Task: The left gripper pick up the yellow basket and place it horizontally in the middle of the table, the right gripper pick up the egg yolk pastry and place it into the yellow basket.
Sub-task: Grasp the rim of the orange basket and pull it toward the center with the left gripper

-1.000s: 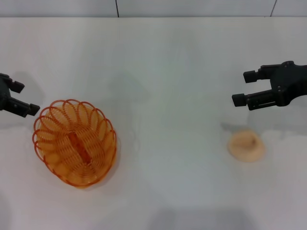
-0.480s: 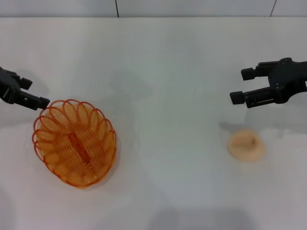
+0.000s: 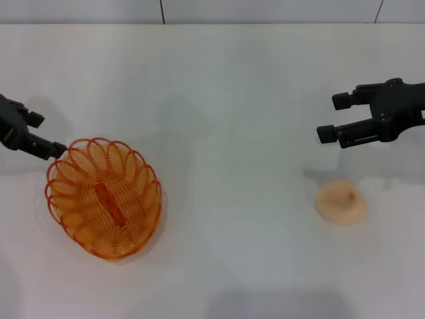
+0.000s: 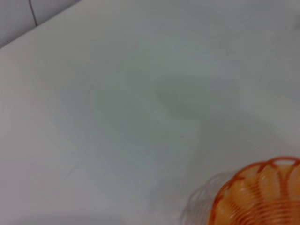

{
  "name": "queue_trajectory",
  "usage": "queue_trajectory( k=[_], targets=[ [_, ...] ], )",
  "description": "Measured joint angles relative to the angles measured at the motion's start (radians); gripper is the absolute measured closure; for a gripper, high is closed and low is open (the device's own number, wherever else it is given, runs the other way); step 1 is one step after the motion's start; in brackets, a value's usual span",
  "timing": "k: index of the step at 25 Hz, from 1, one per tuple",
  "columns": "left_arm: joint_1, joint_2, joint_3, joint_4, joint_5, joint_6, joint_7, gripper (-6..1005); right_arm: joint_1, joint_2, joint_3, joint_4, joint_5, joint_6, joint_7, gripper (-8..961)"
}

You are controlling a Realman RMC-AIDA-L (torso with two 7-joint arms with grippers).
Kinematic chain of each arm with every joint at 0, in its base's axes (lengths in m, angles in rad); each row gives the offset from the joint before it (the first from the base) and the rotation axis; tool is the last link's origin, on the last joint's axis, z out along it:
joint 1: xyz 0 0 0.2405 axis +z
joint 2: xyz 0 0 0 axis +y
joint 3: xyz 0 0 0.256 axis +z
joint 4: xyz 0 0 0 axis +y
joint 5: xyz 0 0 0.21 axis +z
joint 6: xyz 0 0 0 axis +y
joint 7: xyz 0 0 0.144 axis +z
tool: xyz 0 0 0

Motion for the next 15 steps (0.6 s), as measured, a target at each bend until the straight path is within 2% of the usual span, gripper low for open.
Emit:
queue_trajectory(
  k=[9,15],
  targets=[
    [-0.033,0.005,0.079,-0.001,0.077,-0.067,0.027,141,0.002,0.001,0.0,0.0,0.0,0.0,0.008,86],
    [-0.061,-0.017,0.092,-0.001,0.076,-0.073,0.053,142,0.002,0.003,0.001,0.0,0.011,0.0,0.009,87]
  ],
)
